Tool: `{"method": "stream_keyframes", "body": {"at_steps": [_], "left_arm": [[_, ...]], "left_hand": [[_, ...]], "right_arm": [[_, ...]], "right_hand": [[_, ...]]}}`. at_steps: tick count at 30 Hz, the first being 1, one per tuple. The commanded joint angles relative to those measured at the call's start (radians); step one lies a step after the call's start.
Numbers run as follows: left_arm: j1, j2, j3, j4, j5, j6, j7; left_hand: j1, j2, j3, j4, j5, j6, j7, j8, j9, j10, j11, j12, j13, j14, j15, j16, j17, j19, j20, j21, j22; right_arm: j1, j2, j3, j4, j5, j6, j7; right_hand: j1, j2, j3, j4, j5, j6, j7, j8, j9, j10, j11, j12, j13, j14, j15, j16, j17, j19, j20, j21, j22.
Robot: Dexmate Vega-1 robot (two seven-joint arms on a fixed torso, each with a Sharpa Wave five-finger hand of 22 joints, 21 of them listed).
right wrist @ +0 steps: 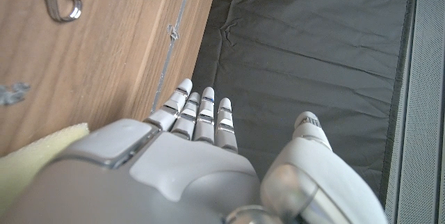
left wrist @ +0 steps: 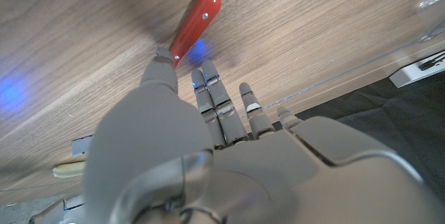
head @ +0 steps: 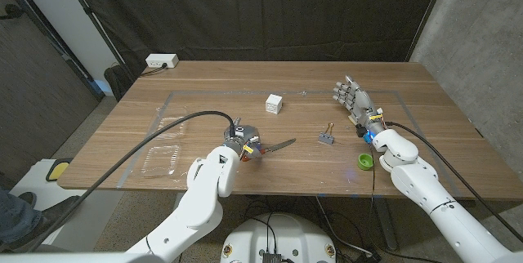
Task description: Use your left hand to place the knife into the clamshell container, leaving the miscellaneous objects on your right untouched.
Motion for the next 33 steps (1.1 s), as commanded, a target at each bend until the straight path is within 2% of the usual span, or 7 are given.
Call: {"method": "stream_keyframes", "body": {"at_steps": [1, 14, 18, 19, 23, 28, 33], "left_arm": [[0.008, -0.026, 0.005, 0.026, 0.029, 0.001, 0.021], [-0.030, -0.048, 0.027, 0.105, -0.004, 0.009, 0.028], [-0.036, -0.063, 0.038, 0.133, -0.005, 0.029, 0.052], [-0.036, -0.066, 0.039, 0.137, -0.009, 0.033, 0.061], [-0.036, -0.071, 0.041, 0.146, -0.033, 0.045, 0.093], [-0.042, -0.074, 0.043, 0.155, -0.061, 0.062, 0.118], [-0.050, -0.074, 0.051, 0.165, -0.078, 0.079, 0.143]], "left_hand": [[0.009, 0.003, 0.010, -0.001, -0.003, 0.000, 0.003, 0.004, 0.001, 0.007, 0.002, -0.003, 0.007, 0.008, -0.022, -0.001, 0.004, -0.014, 0.007, 0.005, 0.003], [0.011, 0.008, 0.012, 0.000, -0.006, 0.000, 0.002, 0.000, 0.000, 0.005, 0.004, -0.006, 0.011, 0.007, -0.023, -0.003, 0.004, -0.004, 0.010, 0.005, 0.003], [0.031, 0.019, 0.023, -0.007, -0.007, 0.032, -0.002, 0.009, 0.000, 0.029, -0.003, 0.000, 0.014, 0.029, -0.034, 0.003, 0.003, 0.015, 0.011, 0.008, 0.003], [0.051, 0.028, 0.033, -0.015, -0.008, 0.056, 0.000, 0.016, -0.001, 0.068, -0.010, 0.012, 0.016, 0.050, -0.036, 0.007, 0.002, 0.029, 0.015, 0.010, 0.002], [0.091, 0.038, 0.053, -0.027, -0.016, 0.150, 0.005, 0.041, -0.004, 0.157, -0.025, 0.034, 0.023, 0.127, -0.070, 0.018, 0.000, 0.087, -0.015, 0.014, 0.000], [0.134, 0.049, 0.077, -0.033, -0.021, 0.246, 0.008, 0.071, -0.002, 0.256, -0.030, 0.054, 0.028, 0.207, -0.089, 0.021, -0.003, 0.150, -0.059, 0.016, -0.002], [0.154, 0.055, 0.091, -0.033, -0.024, 0.303, 0.014, 0.091, -0.002, 0.307, -0.029, 0.060, 0.031, 0.267, -0.092, 0.025, -0.003, 0.190, -0.076, 0.017, -0.003]], "right_arm": [[-0.012, -0.004, 0.004, -0.007, 0.002, 0.004, 0.000], [-0.027, -0.011, 0.013, -0.025, 0.000, 0.000, -0.011], [-0.030, -0.012, 0.014, -0.029, 0.000, -0.002, -0.014], [-0.030, -0.013, 0.015, -0.031, 0.000, -0.003, -0.014], [-0.028, -0.014, 0.015, -0.034, -0.001, -0.007, -0.015], [-0.022, -0.013, 0.012, -0.035, -0.004, -0.004, -0.014], [-0.021, -0.010, 0.010, -0.036, -0.007, -0.001, -0.018]], "right_hand": [[0.005, 0.005, -0.002, 0.000, 0.009, 0.005, -0.006, 0.002, 0.006, 0.007, 0.003, 0.000, 0.004, 0.009, 0.004, 0.000, 0.004, -0.003, 0.003, -0.001, 0.004], [0.004, 0.005, -0.003, 0.000, 0.009, 0.004, -0.007, 0.002, 0.006, 0.008, 0.001, 0.001, 0.004, 0.010, 0.004, 0.000, 0.004, -0.003, 0.004, -0.005, 0.004], [0.004, 0.005, -0.004, -0.001, 0.009, 0.004, -0.007, 0.002, 0.006, 0.008, 0.001, 0.001, 0.004, 0.010, 0.002, 0.000, 0.003, -0.005, 0.004, -0.007, 0.004], [0.004, 0.005, -0.004, -0.001, 0.009, 0.005, -0.007, 0.002, 0.006, 0.008, 0.001, 0.001, 0.004, 0.010, 0.003, 0.000, 0.003, -0.005, 0.004, -0.007, 0.005], [0.004, 0.005, -0.004, -0.001, 0.009, 0.005, -0.008, 0.003, 0.006, 0.008, 0.002, 0.001, 0.004, 0.010, 0.002, -0.001, 0.003, -0.004, 0.005, -0.009, 0.005], [0.003, 0.005, -0.005, 0.000, 0.009, 0.005, -0.009, 0.002, 0.006, 0.008, -0.001, 0.000, 0.004, 0.009, 0.002, -0.001, 0.003, -0.005, 0.006, -0.011, 0.005], [0.003, 0.005, -0.005, 0.000, 0.009, 0.005, -0.009, 0.002, 0.006, 0.008, 0.000, 0.000, 0.004, 0.009, 0.003, -0.001, 0.003, -0.007, 0.007, -0.013, 0.005]]}}
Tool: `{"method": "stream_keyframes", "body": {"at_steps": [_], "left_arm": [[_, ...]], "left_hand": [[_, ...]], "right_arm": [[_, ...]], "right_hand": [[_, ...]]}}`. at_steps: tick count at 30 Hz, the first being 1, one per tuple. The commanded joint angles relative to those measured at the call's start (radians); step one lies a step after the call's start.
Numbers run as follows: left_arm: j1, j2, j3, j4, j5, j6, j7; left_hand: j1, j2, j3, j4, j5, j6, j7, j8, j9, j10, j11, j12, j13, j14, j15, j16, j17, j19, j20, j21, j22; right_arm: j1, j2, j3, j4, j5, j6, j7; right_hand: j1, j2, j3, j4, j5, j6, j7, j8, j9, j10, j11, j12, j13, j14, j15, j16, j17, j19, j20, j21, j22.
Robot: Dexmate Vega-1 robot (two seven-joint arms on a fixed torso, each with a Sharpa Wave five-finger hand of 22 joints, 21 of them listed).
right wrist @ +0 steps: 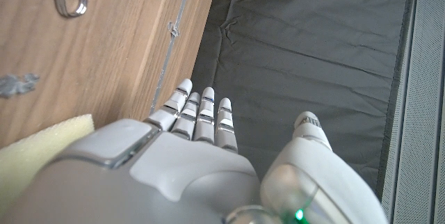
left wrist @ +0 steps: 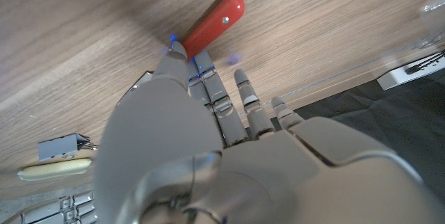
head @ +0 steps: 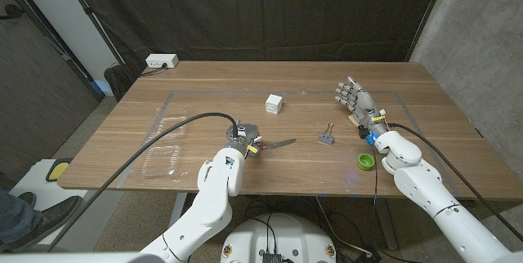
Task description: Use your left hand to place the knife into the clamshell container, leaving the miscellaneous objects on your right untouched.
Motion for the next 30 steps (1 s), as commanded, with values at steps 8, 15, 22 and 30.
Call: {"method": "stream_keyframes", "body": {"at_steps": [8, 15, 22, 30], "left_arm": [[-0.035, 0.007, 0.028, 0.052, -0.073, 0.036, 0.096], [-0.058, 0.025, 0.034, 0.054, -0.100, 0.030, 0.103], [-0.060, 0.046, 0.029, 0.036, -0.130, 0.028, 0.123], [-0.034, 0.062, 0.000, -0.001, -0.159, 0.046, 0.187]], "left_hand": [[0.069, 0.047, 0.065, 0.001, 0.007, 0.090, 0.085, 0.052, 0.040, 0.094, 0.006, 0.014, 0.052, 0.214, -0.119, 0.047, 0.019, 0.069, -0.017, -0.006, -0.002], [0.094, 0.046, 0.085, -0.003, 0.010, 0.084, 0.094, 0.061, 0.054, 0.079, 0.032, 0.029, 0.098, 0.253, -0.145, 0.049, 0.023, 0.068, -0.039, -0.016, -0.003], [0.094, 0.042, 0.089, 0.002, 0.009, 0.089, 0.091, 0.069, 0.061, 0.082, 0.025, 0.042, 0.121, 0.248, -0.142, 0.040, 0.025, 0.070, -0.047, -0.019, -0.002], [0.090, 0.037, 0.093, 0.009, 0.006, 0.089, 0.094, 0.074, 0.068, 0.077, 0.023, 0.052, 0.146, 0.251, -0.140, 0.033, 0.027, 0.075, -0.069, -0.021, -0.002]], "right_arm": [[-0.002, 0.009, -0.004, -0.011, -0.008, 0.000, -0.018], [-0.014, 0.011, -0.001, -0.020, -0.008, -0.004, -0.032], [-0.017, 0.016, 0.000, -0.019, -0.007, 0.001, -0.036], [-0.013, 0.020, -0.006, -0.015, -0.010, 0.005, -0.035]], "right_hand": [[0.002, 0.005, -0.006, 0.000, 0.009, 0.005, -0.010, 0.003, 0.006, 0.009, -0.004, 0.001, 0.004, 0.006, 0.004, -0.003, 0.003, -0.004, 0.003, -0.011, 0.005], [0.002, 0.006, -0.006, 0.000, 0.009, 0.005, -0.010, 0.003, 0.006, 0.008, -0.003, 0.000, 0.004, 0.005, 0.004, -0.003, 0.003, -0.007, 0.005, -0.014, 0.005], [0.000, 0.007, -0.008, 0.001, 0.009, 0.005, -0.010, 0.002, 0.006, 0.008, -0.001, 0.000, 0.005, 0.002, 0.004, -0.004, 0.004, -0.008, 0.006, -0.018, 0.005], [0.000, 0.007, -0.008, 0.000, 0.009, 0.004, -0.009, 0.002, 0.006, 0.005, 0.001, -0.001, 0.005, 0.002, 0.004, -0.004, 0.003, -0.010, 0.006, -0.022, 0.006]]}}
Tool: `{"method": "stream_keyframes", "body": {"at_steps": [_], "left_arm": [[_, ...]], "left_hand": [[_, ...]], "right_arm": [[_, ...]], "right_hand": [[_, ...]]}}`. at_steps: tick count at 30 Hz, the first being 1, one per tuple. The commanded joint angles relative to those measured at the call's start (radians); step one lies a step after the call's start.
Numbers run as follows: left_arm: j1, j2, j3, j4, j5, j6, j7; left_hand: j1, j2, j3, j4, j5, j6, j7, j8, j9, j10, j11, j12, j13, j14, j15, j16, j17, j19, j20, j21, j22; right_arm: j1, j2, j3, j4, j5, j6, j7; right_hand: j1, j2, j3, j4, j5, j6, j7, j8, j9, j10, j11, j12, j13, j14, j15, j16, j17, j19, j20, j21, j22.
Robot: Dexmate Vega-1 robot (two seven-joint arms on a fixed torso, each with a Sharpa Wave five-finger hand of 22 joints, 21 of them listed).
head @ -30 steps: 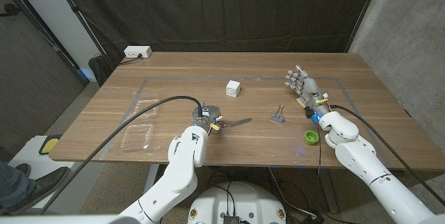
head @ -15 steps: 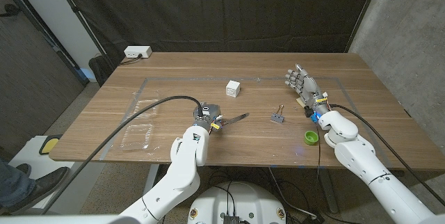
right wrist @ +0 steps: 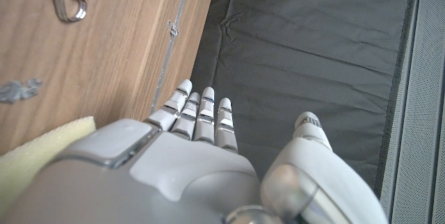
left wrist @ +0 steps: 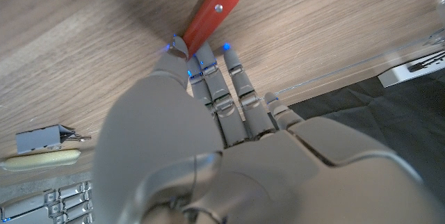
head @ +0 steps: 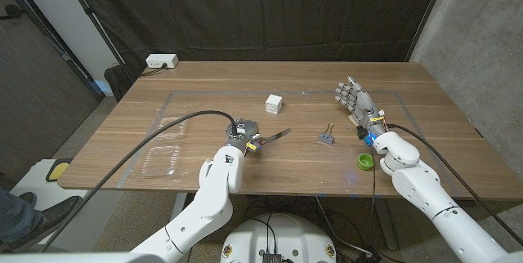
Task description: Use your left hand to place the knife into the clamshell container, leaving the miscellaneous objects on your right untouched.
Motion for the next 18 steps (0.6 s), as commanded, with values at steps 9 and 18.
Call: {"method": "stream_keyframes", "body": {"at_steps": [9, 18], "left_arm": [[0.045, 0.031, -0.071, -0.068, -0.088, 0.043, 0.161], [0.047, 0.031, -0.070, -0.080, -0.105, 0.080, 0.179]], "left_hand": [[0.056, 0.045, 0.017, 0.008, 0.000, 0.078, 0.075, 0.017, 0.013, 0.015, -0.020, 0.029, 0.051, 0.029, -0.109, -0.008, 0.006, 0.014, -0.072, -0.004, 0.001], [0.055, 0.044, 0.024, 0.011, 0.000, 0.069, 0.075, 0.018, 0.018, 0.007, -0.021, 0.033, 0.071, 0.037, -0.108, -0.013, 0.007, 0.027, -0.058, -0.004, 0.001]], "right_arm": [[0.005, 0.007, -0.009, 0.001, -0.006, 0.006, -0.004], [0.007, 0.004, -0.007, -0.001, -0.006, 0.003, -0.004]], "right_hand": [[0.001, 0.007, -0.001, 0.000, 0.009, -0.001, -0.004, 0.002, 0.006, 0.005, 0.001, -0.002, 0.005, 0.001, 0.004, 0.000, 0.003, -0.004, 0.001, -0.007, 0.006], [0.001, 0.009, -0.001, 0.000, 0.010, -0.001, -0.004, 0.003, 0.006, 0.006, 0.002, -0.001, 0.005, 0.002, 0.004, 0.000, 0.003, -0.004, 0.003, -0.010, 0.006]]}}
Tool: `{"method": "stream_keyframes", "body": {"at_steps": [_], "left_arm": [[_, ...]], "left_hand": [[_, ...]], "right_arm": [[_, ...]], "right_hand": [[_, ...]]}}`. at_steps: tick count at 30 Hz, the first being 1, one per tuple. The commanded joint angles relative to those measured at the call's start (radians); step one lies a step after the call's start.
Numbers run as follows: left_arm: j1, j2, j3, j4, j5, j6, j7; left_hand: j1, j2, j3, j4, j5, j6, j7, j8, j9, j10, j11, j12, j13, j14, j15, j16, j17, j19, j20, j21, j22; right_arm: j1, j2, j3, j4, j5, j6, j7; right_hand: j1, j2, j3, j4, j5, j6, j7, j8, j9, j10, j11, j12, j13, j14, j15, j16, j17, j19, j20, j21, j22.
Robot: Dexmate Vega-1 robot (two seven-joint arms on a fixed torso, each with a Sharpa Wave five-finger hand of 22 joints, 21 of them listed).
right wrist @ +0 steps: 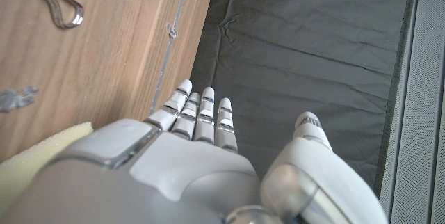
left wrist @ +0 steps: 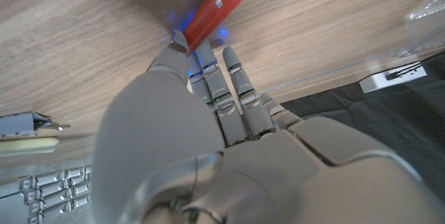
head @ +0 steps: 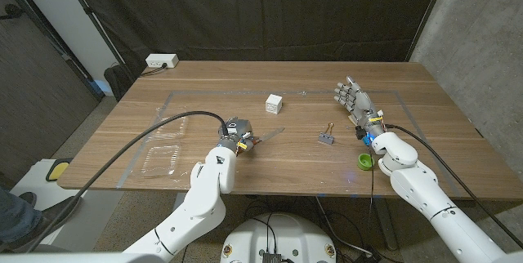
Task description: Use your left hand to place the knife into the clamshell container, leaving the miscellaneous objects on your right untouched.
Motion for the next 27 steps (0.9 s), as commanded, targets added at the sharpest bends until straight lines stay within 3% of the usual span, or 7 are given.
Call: {"method": "stream_keyframes", "body": {"at_steps": [1, 10, 17, 22, 27], "left_arm": [[0.009, 0.005, -0.012, -0.028, -0.026, 0.046, 0.051], [0.047, 0.013, -0.025, -0.059, -0.044, 0.065, 0.108], [0.110, 0.022, -0.090, -0.075, -0.118, 0.036, 0.257], [0.120, 0.019, -0.125, -0.043, -0.178, -0.011, 0.380], [0.115, 0.033, -0.147, -0.035, -0.229, -0.036, 0.411]], "left_hand": [[0.050, 0.049, 0.016, 0.008, 0.004, 0.065, 0.069, 0.004, 0.005, 0.011, -0.019, 0.009, 0.073, 0.014, -0.094, -0.006, 0.002, 0.015, 0.005, 0.000, 0.001], [0.047, 0.047, 0.022, 0.012, 0.003, 0.064, 0.069, 0.006, 0.007, 0.010, -0.027, 0.015, 0.089, 0.019, -0.092, -0.012, 0.002, 0.020, 0.005, -0.002, 0.001], [0.042, 0.043, 0.026, 0.015, 0.001, 0.068, 0.062, 0.008, 0.005, 0.009, -0.034, 0.018, 0.101, 0.026, -0.098, -0.014, 0.003, 0.026, 0.004, -0.002, 0.001], [0.039, 0.042, 0.029, 0.018, 0.001, 0.068, 0.059, 0.006, 0.000, 0.010, -0.037, 0.021, 0.108, 0.028, -0.102, -0.017, 0.003, 0.031, 0.003, -0.002, 0.001], [0.037, 0.041, 0.032, 0.020, 0.001, 0.073, 0.054, 0.008, -0.003, 0.011, -0.046, 0.023, 0.116, 0.033, -0.106, -0.018, 0.004, 0.036, -0.001, -0.002, 0.000]], "right_arm": [[0.005, -0.002, -0.001, 0.000, -0.001, -0.001, 0.002], [0.024, -0.005, -0.010, 0.014, 0.001, -0.006, 0.022], [0.040, -0.002, -0.020, 0.028, 0.002, -0.008, 0.036], [0.051, 0.004, -0.027, 0.040, 0.000, -0.003, 0.042], [0.053, 0.004, -0.031, 0.039, -0.004, -0.009, 0.038]], "right_hand": [[0.001, 0.009, -0.001, 0.000, 0.010, -0.001, -0.004, 0.002, 0.006, 0.005, 0.002, -0.002, 0.005, 0.002, 0.004, 0.000, 0.003, -0.004, 0.002, -0.005, 0.006], [0.002, 0.010, -0.001, -0.001, 0.010, -0.001, -0.003, 0.002, 0.006, 0.005, 0.001, -0.002, 0.005, 0.002, 0.005, 0.000, 0.003, -0.003, 0.003, -0.009, 0.006], [0.002, 0.011, -0.002, -0.001, 0.010, -0.001, -0.003, 0.003, 0.006, 0.005, -0.001, -0.002, 0.005, 0.001, 0.005, 0.000, 0.003, -0.002, 0.003, -0.011, 0.006], [0.002, 0.011, -0.002, -0.001, 0.009, -0.001, -0.002, 0.003, 0.006, 0.006, 0.001, -0.002, 0.005, 0.002, 0.005, 0.000, 0.003, -0.002, 0.003, -0.012, 0.006], [0.002, 0.011, -0.002, -0.001, 0.009, -0.001, -0.002, 0.003, 0.006, 0.005, 0.001, -0.002, 0.005, 0.002, 0.004, 0.000, 0.003, -0.001, 0.003, -0.014, 0.006]]}}
